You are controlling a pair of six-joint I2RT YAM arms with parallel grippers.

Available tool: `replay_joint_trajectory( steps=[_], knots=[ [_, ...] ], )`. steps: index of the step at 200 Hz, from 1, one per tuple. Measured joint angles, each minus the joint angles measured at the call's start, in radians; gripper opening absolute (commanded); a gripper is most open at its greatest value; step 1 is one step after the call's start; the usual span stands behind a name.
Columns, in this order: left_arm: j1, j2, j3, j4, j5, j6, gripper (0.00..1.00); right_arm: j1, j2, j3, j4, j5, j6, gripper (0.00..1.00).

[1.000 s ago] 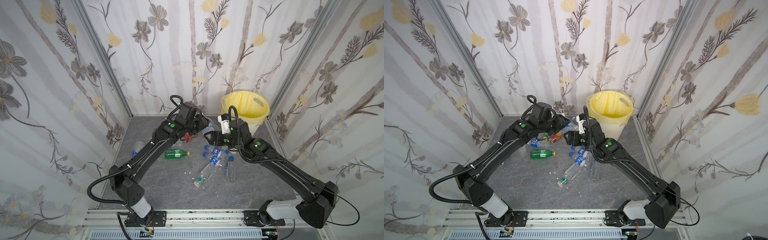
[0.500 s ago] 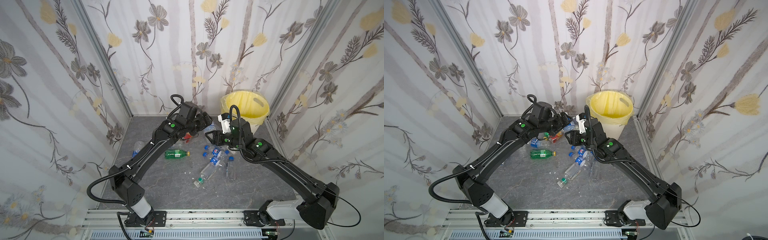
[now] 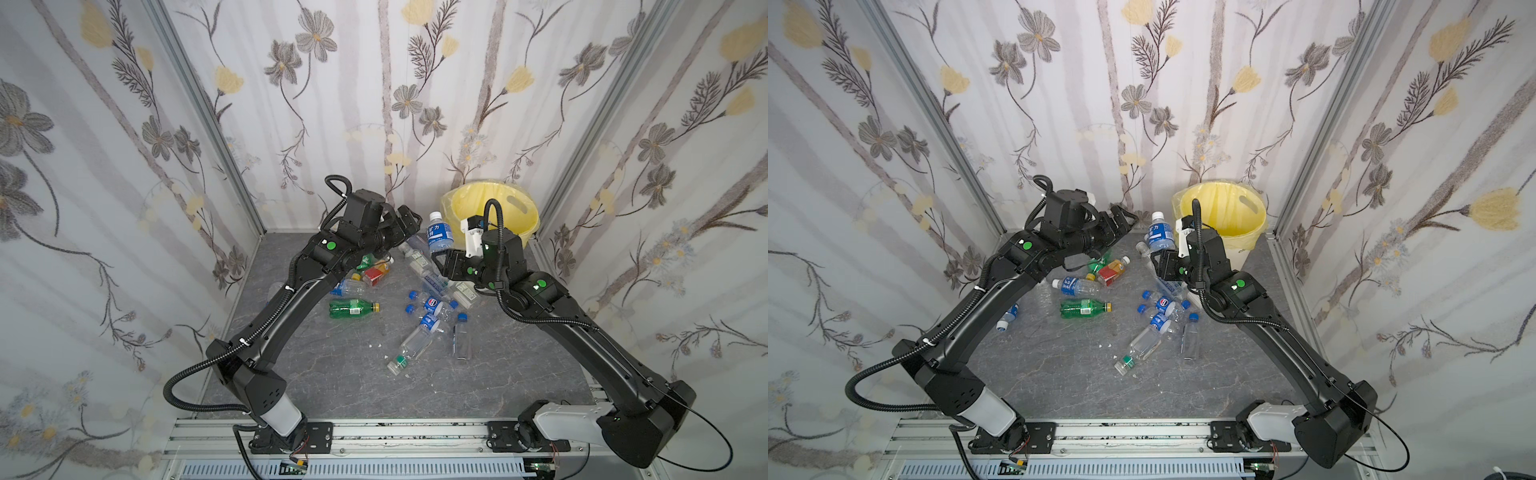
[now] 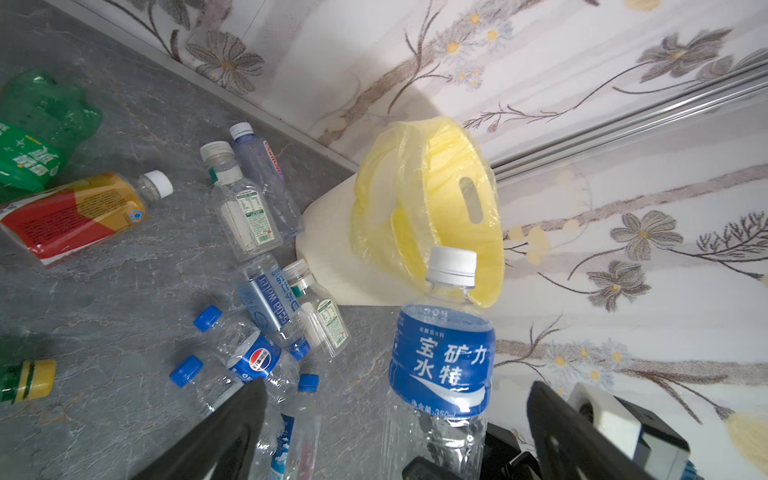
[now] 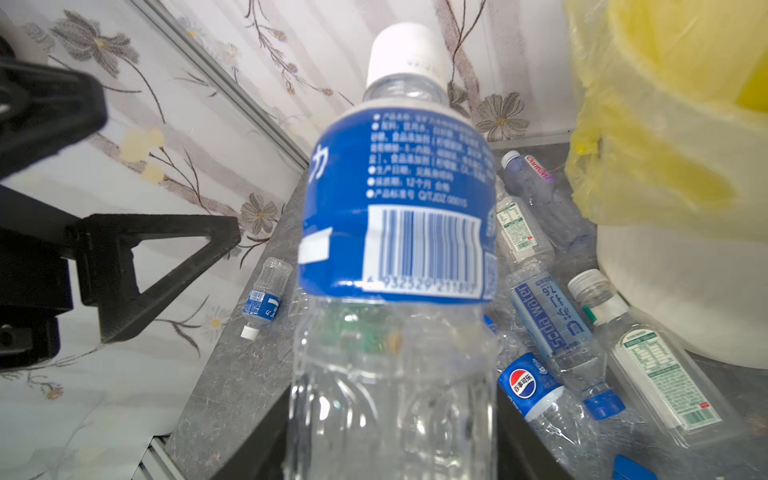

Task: Throw the plastic bottles in the bin
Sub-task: 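Open the left gripper to release the bottle while the right gripper lifts it, then carry the bottle over the yellow-bagged bin with the right gripper and release it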

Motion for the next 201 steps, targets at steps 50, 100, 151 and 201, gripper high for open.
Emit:
replay_joint_trajectory(
  steps=[50,100,151,201],
  knots=[
    [-0.016,0.067,0.138,-0.002,0.004,0.07,1.0,-0.129,-0.018,0.183,-0.109,0.114,-0.018,0.54],
    [-0.051,0.151,0.323,-0.004,0.019,0.156,1.0,-0.217,-0.014,0.459,-0.159,0.225,-0.069,0.56],
    [-0.092,0.198,0.453,-0.004,0.004,0.257,1.0,-0.233,0.003,0.577,-0.135,0.32,-0.131,0.56],
    [-0.1,0.203,0.456,-0.003,-0.018,0.329,1.0,-0.316,0.248,0.62,-0.131,0.336,-0.129,0.99]
  ],
)
